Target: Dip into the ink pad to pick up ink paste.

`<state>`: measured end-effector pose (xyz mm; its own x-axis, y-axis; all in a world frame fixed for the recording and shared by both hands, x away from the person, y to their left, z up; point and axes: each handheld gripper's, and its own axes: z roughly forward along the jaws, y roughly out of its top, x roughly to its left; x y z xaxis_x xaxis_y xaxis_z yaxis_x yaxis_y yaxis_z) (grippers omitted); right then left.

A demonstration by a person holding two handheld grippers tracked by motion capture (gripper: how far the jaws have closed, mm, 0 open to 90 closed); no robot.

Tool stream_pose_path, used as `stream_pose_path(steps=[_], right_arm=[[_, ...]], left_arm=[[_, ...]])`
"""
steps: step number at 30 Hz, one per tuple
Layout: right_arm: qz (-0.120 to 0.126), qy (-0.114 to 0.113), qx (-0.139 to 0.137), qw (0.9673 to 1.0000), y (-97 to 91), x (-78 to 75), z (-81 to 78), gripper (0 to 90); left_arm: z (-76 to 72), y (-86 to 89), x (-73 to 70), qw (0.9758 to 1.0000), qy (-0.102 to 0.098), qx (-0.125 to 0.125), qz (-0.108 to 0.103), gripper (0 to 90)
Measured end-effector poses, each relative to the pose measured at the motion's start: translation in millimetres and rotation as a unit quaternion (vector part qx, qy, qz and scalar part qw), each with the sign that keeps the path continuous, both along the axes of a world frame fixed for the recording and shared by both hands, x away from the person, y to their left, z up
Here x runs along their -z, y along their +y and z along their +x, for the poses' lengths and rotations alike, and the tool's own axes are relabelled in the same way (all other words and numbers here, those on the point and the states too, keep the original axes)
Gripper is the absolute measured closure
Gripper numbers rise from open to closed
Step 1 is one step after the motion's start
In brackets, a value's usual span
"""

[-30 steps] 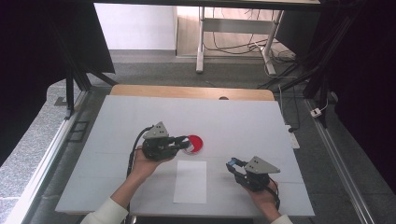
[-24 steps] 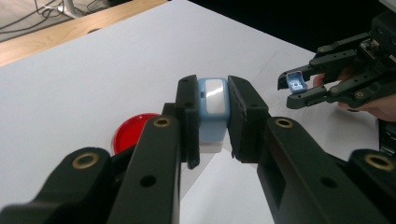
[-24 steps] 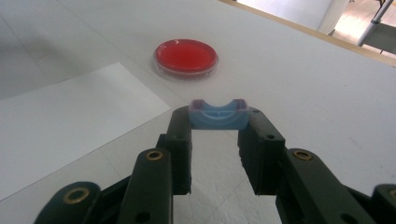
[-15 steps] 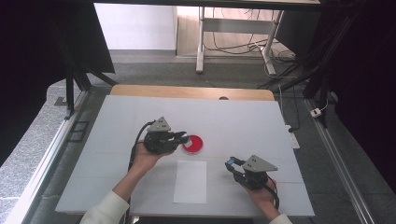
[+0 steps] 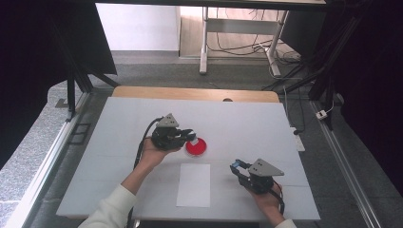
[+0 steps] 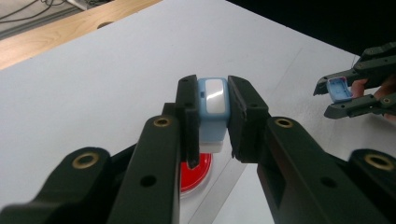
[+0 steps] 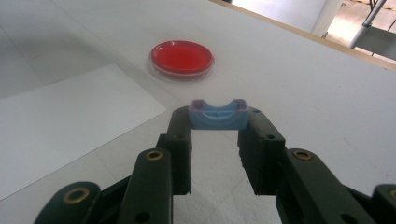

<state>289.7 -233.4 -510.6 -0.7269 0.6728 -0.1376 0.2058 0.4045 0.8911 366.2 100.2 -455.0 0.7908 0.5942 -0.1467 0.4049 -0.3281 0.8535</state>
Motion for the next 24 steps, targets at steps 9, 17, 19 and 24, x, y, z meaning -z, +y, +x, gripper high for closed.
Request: stream_pose_path(steps=[9,17,19,24], right_arm=[[-0.001,-0.003,0.001,1.0000,-1.0,-0.1,1.2,65.2],[-0.005,-0.001,-0.003,1.0000,-0.4,0.6,1.4,65.3],[-0.005,0.001,-0.004,1.0000,-0.2,0.9,1.4,65.2],[-0.006,0.000,-0.004,1.0000,0.0,1.0,1.6,65.2]], left_arm=[[8.3,-9.1,13.4,0.9991,-0.001,-0.006,0.042,74.6],[13.9,-11.5,21.8,0.9981,0.002,-0.014,0.059,74.7],[15.3,-12.2,23.6,0.9982,0.005,-0.014,0.059,74.8],[17.7,-15.5,29.2,0.9975,0.009,-0.013,0.069,74.8]])
